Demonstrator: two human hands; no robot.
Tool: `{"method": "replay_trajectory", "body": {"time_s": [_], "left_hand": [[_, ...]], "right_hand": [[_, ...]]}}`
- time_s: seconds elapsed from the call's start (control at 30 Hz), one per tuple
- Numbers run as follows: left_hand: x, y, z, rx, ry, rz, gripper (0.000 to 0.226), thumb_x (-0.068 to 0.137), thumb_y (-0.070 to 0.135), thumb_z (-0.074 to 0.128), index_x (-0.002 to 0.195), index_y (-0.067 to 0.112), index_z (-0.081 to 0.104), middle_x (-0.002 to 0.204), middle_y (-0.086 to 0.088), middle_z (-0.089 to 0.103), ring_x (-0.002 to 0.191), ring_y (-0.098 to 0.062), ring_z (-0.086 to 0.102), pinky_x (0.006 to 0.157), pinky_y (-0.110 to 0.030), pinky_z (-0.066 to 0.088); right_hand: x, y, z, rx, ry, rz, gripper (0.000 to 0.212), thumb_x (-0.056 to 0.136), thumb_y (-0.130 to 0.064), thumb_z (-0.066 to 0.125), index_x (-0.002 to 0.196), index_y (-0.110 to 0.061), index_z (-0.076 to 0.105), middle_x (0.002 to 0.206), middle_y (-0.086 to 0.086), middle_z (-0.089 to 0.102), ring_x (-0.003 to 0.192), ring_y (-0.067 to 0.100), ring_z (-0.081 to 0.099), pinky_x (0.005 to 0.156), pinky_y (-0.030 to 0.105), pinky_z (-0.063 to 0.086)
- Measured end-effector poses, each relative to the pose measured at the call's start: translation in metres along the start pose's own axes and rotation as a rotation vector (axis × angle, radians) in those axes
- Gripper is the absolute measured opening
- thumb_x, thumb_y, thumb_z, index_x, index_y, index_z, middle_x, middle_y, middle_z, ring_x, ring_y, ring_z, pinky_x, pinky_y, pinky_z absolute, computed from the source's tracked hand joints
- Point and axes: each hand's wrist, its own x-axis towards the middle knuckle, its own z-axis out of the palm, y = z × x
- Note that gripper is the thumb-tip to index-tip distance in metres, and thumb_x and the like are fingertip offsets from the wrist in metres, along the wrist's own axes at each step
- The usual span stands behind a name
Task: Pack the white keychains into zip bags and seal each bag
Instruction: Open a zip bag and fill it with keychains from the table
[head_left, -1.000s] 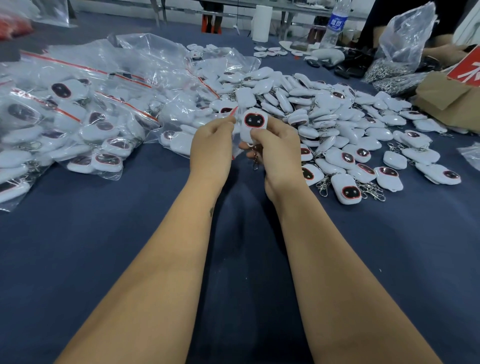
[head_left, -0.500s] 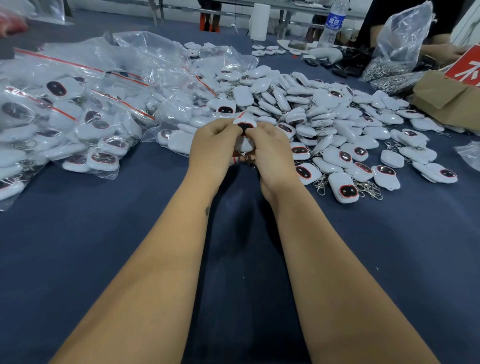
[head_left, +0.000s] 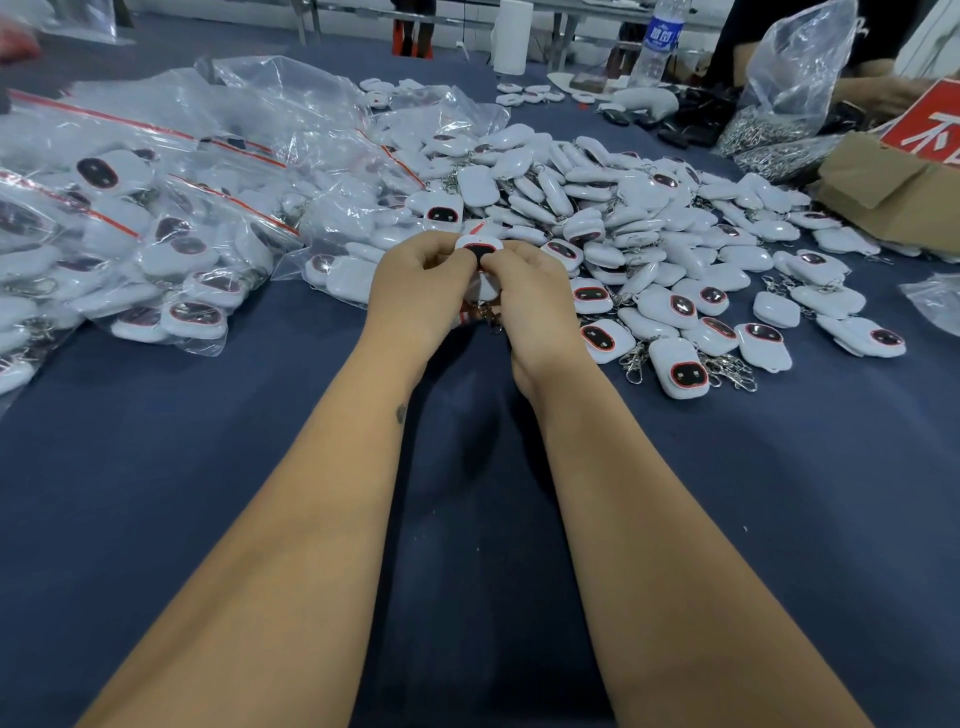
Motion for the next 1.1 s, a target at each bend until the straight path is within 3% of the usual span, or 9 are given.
{"method": "replay_trajectory", "body": {"time_s": [0.17, 0.33, 0.47, 0.6, 0.73, 0.8, 0.87, 0.97, 1.1], "left_hand": [[0.001, -0.003, 0.001, 0.061, 0.02, 0.044, 0.015, 0.092, 0.016, 0.059, 0.095, 0.019, 0.073, 0.087, -0.002, 0.072, 0.073, -0.009, 0.062, 0.067, -0.025, 0.055], [0.001, -0.003, 0.0, 0.087, 0.041, 0.085, 0.016, 0.091, 0.016, 0.059, 0.087, 0.023, 0.072, 0.084, 0.001, 0.071, 0.065, -0.001, 0.06, 0.054, -0.011, 0.049], [0.001, -0.003, 0.001, 0.127, 0.05, 0.108, 0.019, 0.09, 0.016, 0.058, 0.086, 0.028, 0.072, 0.088, 0.001, 0.072, 0.07, -0.006, 0.063, 0.061, -0.02, 0.054], [0.001, -0.003, 0.0, 0.116, 0.033, 0.106, 0.018, 0.09, 0.018, 0.059, 0.093, 0.024, 0.076, 0.083, 0.003, 0.073, 0.07, -0.011, 0.064, 0.067, -0.028, 0.057], [-0.001, 0.0, 0.0, -0.074, 0.046, 0.048, 0.017, 0.088, 0.019, 0.058, 0.076, 0.015, 0.071, 0.068, 0.005, 0.063, 0.062, -0.009, 0.054, 0.061, -0.026, 0.045], [0.001, 0.0, -0.002, -0.003, 0.119, 0.09, 0.014, 0.087, 0.018, 0.059, 0.079, 0.027, 0.066, 0.065, 0.014, 0.061, 0.055, -0.005, 0.052, 0.058, -0.022, 0.043], [0.002, -0.003, -0.002, 0.119, 0.172, 0.141, 0.019, 0.083, 0.016, 0.06, 0.09, 0.032, 0.055, 0.069, 0.011, 0.057, 0.056, -0.01, 0.053, 0.06, -0.029, 0.045], [0.002, -0.006, -0.003, 0.212, 0.186, 0.137, 0.03, 0.082, 0.018, 0.062, 0.106, 0.03, 0.048, 0.071, 0.011, 0.057, 0.066, -0.013, 0.057, 0.065, -0.03, 0.046], [0.003, -0.006, -0.003, 0.329, 0.128, 0.113, 0.015, 0.086, 0.02, 0.059, 0.1, 0.026, 0.062, 0.07, 0.012, 0.06, 0.062, 0.004, 0.054, 0.057, -0.014, 0.038]], "right_hand": [[0.0, 0.0, -0.001, -0.008, 0.0, 0.001, 0.024, 0.091, 0.0, 0.046, 0.089, -0.007, 0.069, 0.083, 0.015, 0.069, 0.077, 0.025, 0.062, 0.075, 0.041, 0.051], [0.0, 0.0, 0.0, -0.015, 0.005, 0.01, 0.024, 0.091, -0.001, 0.047, 0.086, -0.009, 0.069, 0.089, 0.018, 0.071, 0.08, 0.025, 0.063, 0.081, 0.043, 0.053], [-0.001, -0.002, 0.0, -0.039, 0.016, 0.001, 0.021, 0.09, 0.0, 0.05, 0.091, -0.006, 0.07, 0.081, 0.012, 0.069, 0.075, 0.02, 0.061, 0.074, 0.037, 0.05], [-0.003, -0.004, 0.0, -0.048, 0.044, 0.005, 0.019, 0.091, -0.003, 0.052, 0.098, 0.002, 0.069, 0.085, 0.016, 0.07, 0.078, 0.026, 0.062, 0.084, 0.051, 0.054], [-0.009, -0.007, 0.003, -0.183, 0.175, -0.217, 0.009, 0.092, -0.009, 0.058, 0.094, -0.014, 0.065, 0.09, 0.002, 0.069, 0.083, 0.014, 0.062, 0.087, 0.041, 0.053], [-0.009, -0.008, 0.002, -0.242, 0.232, -0.346, 0.013, 0.092, -0.012, 0.06, 0.094, -0.025, 0.063, 0.097, -0.001, 0.066, 0.092, 0.014, 0.059, 0.091, 0.035, 0.05], [-0.009, -0.009, -0.001, -0.279, 0.275, -0.417, 0.011, 0.093, -0.019, 0.063, 0.099, -0.026, 0.067, 0.098, -0.005, 0.064, 0.09, 0.013, 0.054, 0.088, 0.029, 0.047], [-0.008, -0.011, -0.004, -0.085, 0.305, -0.385, 0.004, 0.095, -0.02, 0.064, 0.098, -0.019, 0.066, 0.078, -0.007, 0.055, 0.065, 0.001, 0.043, 0.066, 0.015, 0.042], [-0.003, -0.014, -0.006, 0.22, 0.283, -0.228, 0.006, 0.095, -0.009, 0.062, 0.092, -0.011, 0.056, 0.068, -0.004, 0.063, 0.06, 0.007, 0.056, 0.063, 0.019, 0.049]]}}
